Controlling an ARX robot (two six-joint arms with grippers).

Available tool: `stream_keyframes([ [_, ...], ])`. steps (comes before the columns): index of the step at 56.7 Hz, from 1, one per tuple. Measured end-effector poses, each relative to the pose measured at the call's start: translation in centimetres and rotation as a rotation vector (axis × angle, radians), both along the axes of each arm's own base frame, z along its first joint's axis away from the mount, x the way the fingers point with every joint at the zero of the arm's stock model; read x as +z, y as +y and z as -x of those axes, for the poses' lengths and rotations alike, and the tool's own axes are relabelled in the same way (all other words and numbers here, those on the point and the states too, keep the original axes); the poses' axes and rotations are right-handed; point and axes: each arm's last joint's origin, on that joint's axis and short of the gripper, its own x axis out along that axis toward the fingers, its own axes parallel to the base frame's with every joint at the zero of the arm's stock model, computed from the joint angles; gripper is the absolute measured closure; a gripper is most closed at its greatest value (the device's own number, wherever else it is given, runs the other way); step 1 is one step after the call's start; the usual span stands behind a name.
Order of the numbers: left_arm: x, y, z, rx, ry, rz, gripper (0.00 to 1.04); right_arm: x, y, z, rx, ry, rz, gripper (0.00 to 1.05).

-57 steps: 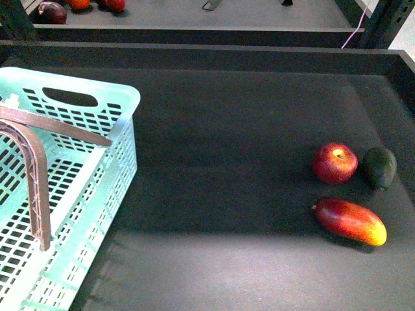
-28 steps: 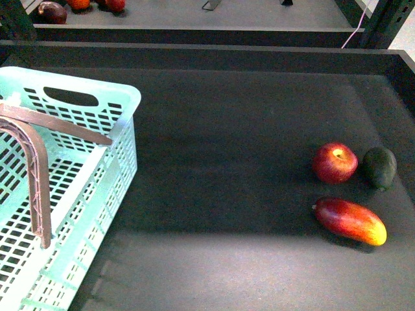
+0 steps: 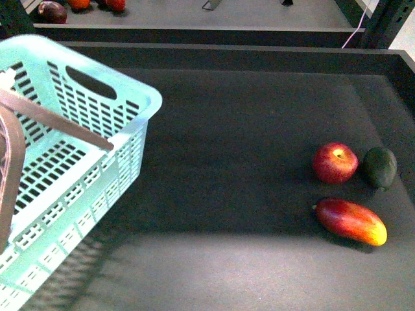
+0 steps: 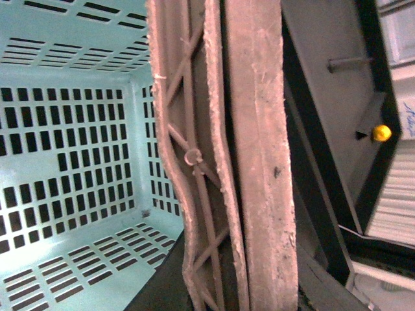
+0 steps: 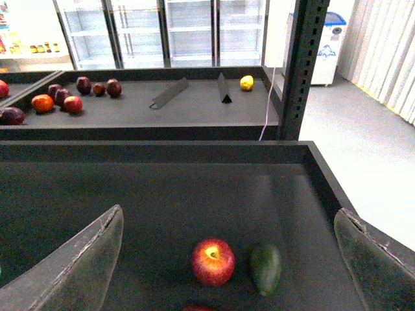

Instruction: Pick apple with right arm and hold basket with left

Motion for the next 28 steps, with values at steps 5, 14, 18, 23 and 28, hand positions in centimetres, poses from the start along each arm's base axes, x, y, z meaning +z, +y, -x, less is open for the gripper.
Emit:
stream_keyframes([
  [5,2.3,-2.3,-0.3,-0.072,-0.055,-0.024,0.87,0.0,0.0,0.0,0.0,0.0,0.0,0.09],
  [14,4.8,-7.1,-0.3,-0.224,-0.1,-0.04,0.87,0.0,0.0,0.0,0.0,0.0,0.0,0.09],
  [18,5.3,-9.0,-0.2,-0.285,-0.11,-0.035,0.87,0.0,0.0,0.0,0.0,0.0,0.0,0.09],
  [23,5.6,-11.3,0.0,-0.357,-0.113,-0.029,0.87,0.0,0.0,0.0,0.0,0.0,0.0,0.09],
  [28,5.5,-13.1,0.2,-0.409,-0.11,-0.029,0.87,0.0,0.0,0.0,0.0,0.0,0.0,0.09],
])
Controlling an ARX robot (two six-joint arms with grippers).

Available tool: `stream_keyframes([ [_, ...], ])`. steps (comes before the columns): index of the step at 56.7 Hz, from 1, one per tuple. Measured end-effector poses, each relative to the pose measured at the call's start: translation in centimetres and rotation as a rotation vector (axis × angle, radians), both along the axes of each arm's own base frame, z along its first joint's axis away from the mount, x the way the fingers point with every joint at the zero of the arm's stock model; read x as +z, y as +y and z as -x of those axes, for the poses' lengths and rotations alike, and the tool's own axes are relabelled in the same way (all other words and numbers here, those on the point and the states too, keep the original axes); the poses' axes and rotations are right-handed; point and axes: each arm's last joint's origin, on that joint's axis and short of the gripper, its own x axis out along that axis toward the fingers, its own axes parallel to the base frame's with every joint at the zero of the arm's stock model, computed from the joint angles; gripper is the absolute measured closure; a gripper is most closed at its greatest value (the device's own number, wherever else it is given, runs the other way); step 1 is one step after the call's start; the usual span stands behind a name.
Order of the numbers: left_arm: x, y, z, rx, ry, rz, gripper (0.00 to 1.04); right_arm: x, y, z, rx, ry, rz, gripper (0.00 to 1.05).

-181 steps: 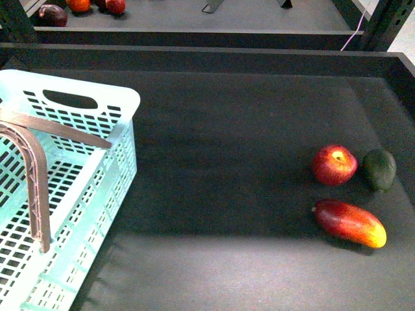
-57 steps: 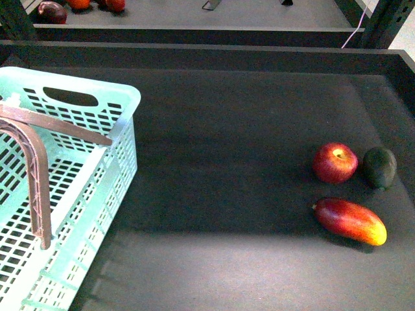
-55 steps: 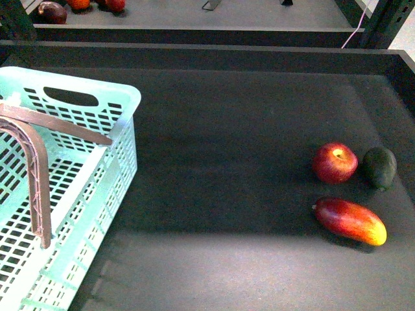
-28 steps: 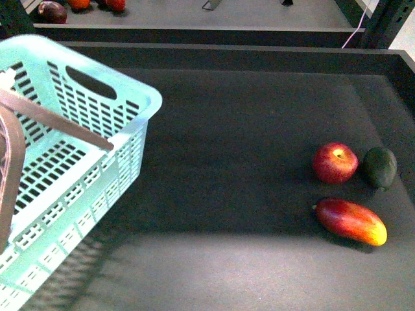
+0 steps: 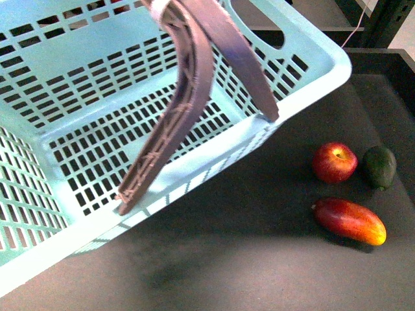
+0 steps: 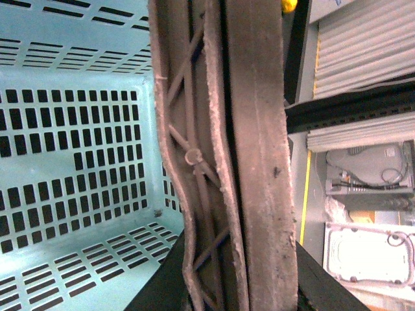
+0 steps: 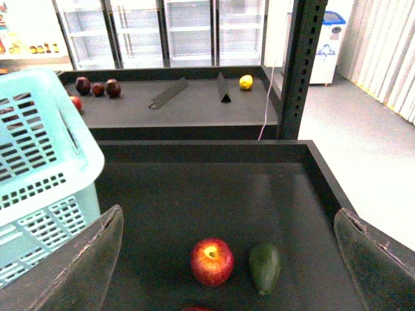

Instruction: Pick apple with right arm and hold basket with left

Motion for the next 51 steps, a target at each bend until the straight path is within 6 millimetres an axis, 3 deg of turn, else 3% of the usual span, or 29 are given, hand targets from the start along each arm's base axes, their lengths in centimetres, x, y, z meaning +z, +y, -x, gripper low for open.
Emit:
stream_keyframes([
  [9,-0.1,-1.9,0.6,-0.056,0.0,-0.009,0.87,0.0,0.0,0.0,0.0,0.0,0.0,0.09],
  [30,-0.1,-2.2,0.7,-0.059,-0.007,-0.021,0.87,0.0,0.0,0.0,0.0,0.0,0.0,0.09],
  [34,-0.1,-2.2,0.7,-0.058,-0.007,-0.022,0.87,-0.1,-0.1,-0.2,0.059,0.26,-0.1,0.09],
  [37,0.0,-2.3,0.7,-0.063,-0.008,-0.022,0.87,-0.2,-0.8,-1.2,0.045,0.428,-0.187,0.09],
  [41,0.0,-2.3,0.7,-0.065,-0.007,-0.02,0.87,0.2,-1.9,-3.0,0.017,0.45,-0.234,0.09],
  [47,0.0,-2.3,0.7,-0.061,-0.009,-0.024,0.87,0.6,-3.2,-7.0,-0.007,0.432,-0.234,0.09],
  [51,0.0,-2.3,0.7,-0.062,-0.009,-0.024,0.87,-0.1,-4.0,-11.1,-0.036,0.44,-0.189,0.09],
])
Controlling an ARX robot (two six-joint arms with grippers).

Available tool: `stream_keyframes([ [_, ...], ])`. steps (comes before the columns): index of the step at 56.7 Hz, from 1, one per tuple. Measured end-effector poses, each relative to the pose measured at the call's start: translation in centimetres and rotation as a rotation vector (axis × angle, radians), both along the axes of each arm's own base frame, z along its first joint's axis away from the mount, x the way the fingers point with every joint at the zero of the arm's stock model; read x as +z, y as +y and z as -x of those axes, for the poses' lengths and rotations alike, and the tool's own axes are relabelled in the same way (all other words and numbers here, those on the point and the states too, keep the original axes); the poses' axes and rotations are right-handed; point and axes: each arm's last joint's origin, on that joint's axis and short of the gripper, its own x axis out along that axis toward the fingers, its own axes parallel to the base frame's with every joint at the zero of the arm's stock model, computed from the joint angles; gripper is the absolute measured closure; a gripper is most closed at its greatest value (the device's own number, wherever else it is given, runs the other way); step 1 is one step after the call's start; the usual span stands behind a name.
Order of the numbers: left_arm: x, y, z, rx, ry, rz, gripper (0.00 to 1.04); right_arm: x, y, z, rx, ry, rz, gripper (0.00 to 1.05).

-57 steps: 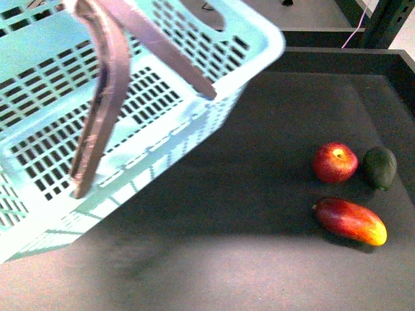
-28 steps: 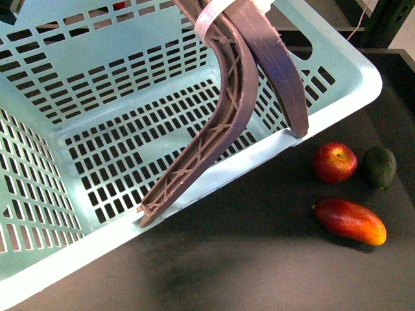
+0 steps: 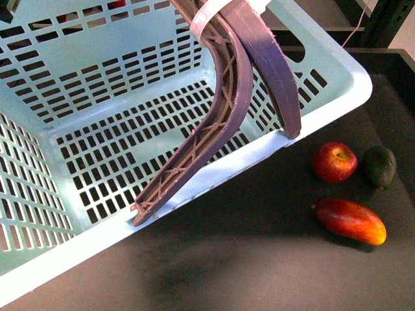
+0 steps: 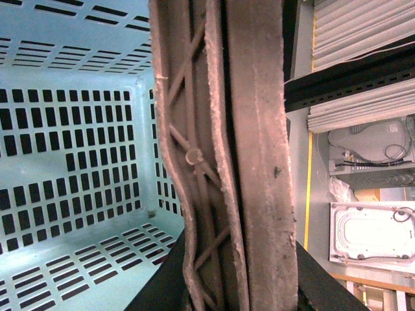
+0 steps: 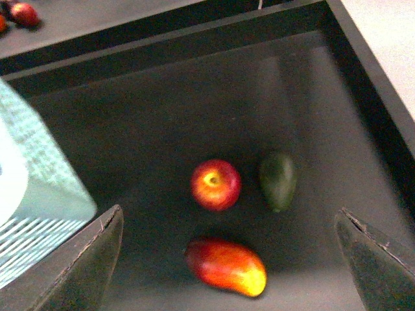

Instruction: Pick apple with right arm and hold basket with left

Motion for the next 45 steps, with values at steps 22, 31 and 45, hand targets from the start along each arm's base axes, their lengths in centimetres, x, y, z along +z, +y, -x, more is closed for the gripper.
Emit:
stream_keyframes([
  [22,0.0,0.0,0.0,-0.001,0.0,0.0,0.87,-9.6,1.5,-12.5,0.081,0.278,0.125,0.09],
  [31,0.0,0.0,0.0,-0.001,0.0,0.0,0.87,-12.1,3.1,-15.3,0.148,0.331,0.179,0.09],
  [45,0.0,0.0,0.0,0.0,0.0,-0.001,0.87,-14.8,4.1,-18.3,0.188,0.396,0.204,0.09],
])
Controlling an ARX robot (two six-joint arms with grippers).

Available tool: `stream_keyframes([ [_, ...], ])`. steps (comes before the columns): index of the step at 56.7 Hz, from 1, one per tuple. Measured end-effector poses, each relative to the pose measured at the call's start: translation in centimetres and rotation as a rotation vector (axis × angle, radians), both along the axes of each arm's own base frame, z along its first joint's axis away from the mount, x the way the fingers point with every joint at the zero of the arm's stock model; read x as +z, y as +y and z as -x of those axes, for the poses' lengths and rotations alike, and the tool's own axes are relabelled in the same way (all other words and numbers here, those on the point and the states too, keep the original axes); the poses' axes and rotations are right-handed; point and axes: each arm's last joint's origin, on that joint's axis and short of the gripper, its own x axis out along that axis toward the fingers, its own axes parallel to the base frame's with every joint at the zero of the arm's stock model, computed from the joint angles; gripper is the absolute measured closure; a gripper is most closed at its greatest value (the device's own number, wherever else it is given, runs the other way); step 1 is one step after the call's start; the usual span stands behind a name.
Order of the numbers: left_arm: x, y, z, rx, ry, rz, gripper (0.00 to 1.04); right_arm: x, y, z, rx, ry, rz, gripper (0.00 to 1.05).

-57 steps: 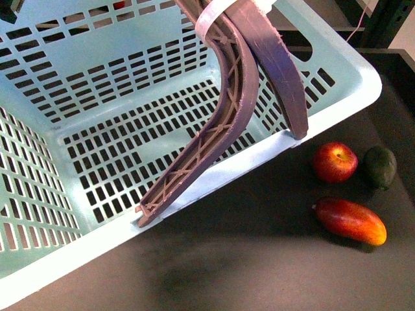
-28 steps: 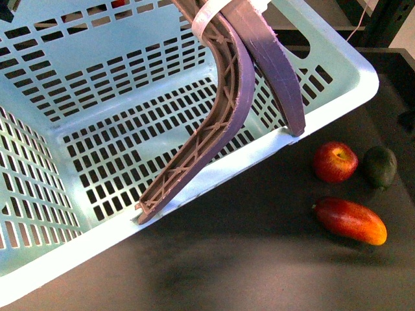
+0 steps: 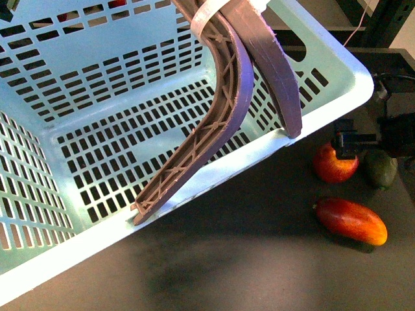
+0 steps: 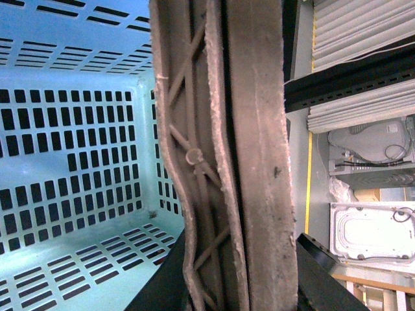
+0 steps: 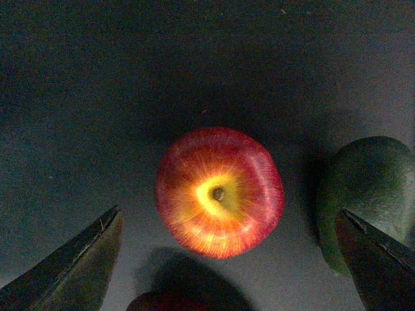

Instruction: Pick apple with right arm and hold basket with left

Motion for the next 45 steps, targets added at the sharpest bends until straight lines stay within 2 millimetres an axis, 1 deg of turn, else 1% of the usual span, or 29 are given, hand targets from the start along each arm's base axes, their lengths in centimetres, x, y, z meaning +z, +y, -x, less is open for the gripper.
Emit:
stream_keyframes([
  [8,0.0,0.0,0.0,0.0,0.0,0.0,0.87,-1.6,0.2,-1.3,0.009,0.031,0.016,0.09],
  [13,0.0,0.0,0.0,-0.001,0.0,0.0,0.87,-2.2,0.3,-1.7,0.012,0.045,0.018,0.09],
  [24,0.0,0.0,0.0,0.0,0.0,0.0,0.87,-3.8,0.3,-3.3,0.008,0.07,0.03,0.09],
  [32,0.0,0.0,0.0,-0.001,0.0,0.001,0.87,-4.5,0.4,-3.7,0.011,0.093,0.026,0.09],
  [45,0.0,0.0,0.0,0.0,0.0,0.0,0.87,-5.4,0.4,-3.6,0.012,0.126,0.026,0.1],
])
